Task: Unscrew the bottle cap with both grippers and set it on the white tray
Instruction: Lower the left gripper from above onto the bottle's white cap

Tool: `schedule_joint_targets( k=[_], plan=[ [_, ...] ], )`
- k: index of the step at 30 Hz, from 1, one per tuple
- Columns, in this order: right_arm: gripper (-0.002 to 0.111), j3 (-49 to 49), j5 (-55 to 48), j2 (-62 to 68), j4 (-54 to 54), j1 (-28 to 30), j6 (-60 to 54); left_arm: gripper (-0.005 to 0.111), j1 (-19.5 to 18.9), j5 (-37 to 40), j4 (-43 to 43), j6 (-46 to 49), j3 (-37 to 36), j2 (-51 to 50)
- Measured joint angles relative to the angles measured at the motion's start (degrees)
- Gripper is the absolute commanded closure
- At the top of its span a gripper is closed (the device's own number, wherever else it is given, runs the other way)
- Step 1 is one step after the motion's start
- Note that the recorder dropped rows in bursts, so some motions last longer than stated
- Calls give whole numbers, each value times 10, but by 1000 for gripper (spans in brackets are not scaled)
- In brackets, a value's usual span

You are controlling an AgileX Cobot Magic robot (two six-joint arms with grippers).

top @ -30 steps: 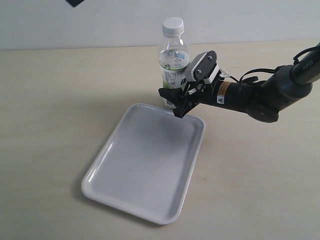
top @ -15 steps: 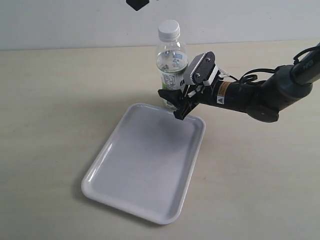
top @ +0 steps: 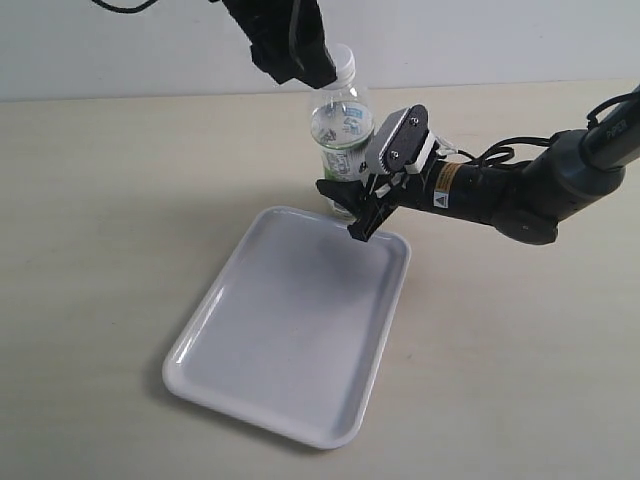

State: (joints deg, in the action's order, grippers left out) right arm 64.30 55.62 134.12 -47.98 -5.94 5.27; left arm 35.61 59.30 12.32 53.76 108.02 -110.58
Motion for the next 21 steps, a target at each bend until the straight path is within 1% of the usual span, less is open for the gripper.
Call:
schedule_joint_targets(
  k=[3,7,9,21],
  plan=[
    [108,0,0,0,0,0,-1,39,0,-15,-9,0,0,-14],
    [108,0,1,0,-4,0,-6,39,0,-55,-14,0,0,-29],
    [108,0,1,0,-6,0,-13,39,0,-59,-14,0,0,-30],
    [108,0,2,0,-7,0,-15,39,0,-39,-14,0,0,-48]
  ],
)
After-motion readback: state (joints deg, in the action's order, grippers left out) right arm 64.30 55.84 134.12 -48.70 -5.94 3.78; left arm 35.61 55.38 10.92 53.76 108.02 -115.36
